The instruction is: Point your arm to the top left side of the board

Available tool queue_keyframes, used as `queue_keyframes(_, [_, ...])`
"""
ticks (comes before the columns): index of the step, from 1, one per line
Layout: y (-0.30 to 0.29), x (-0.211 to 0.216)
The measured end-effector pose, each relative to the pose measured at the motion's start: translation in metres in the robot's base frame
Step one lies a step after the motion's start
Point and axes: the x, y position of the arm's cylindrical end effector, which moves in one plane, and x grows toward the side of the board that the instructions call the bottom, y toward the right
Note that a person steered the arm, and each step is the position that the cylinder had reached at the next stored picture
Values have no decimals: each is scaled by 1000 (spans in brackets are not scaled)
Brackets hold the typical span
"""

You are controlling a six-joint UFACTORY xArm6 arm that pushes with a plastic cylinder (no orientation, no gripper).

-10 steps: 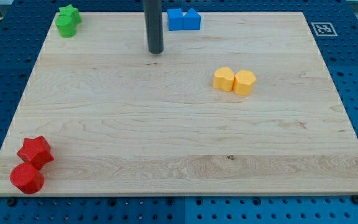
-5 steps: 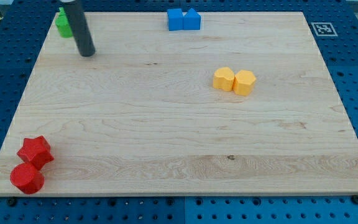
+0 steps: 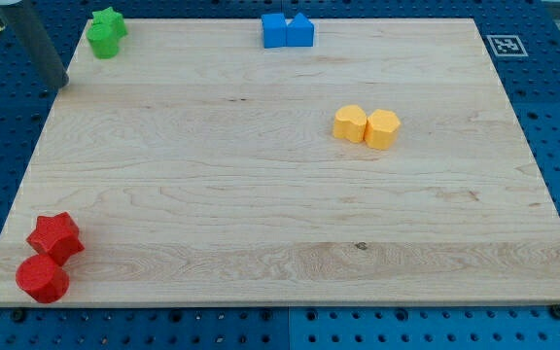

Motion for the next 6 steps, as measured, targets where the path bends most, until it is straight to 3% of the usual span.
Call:
queue_keyframes(2, [0,-15])
queue_keyframes(4, [9,-79])
queue_keyframes(6, [9,-82])
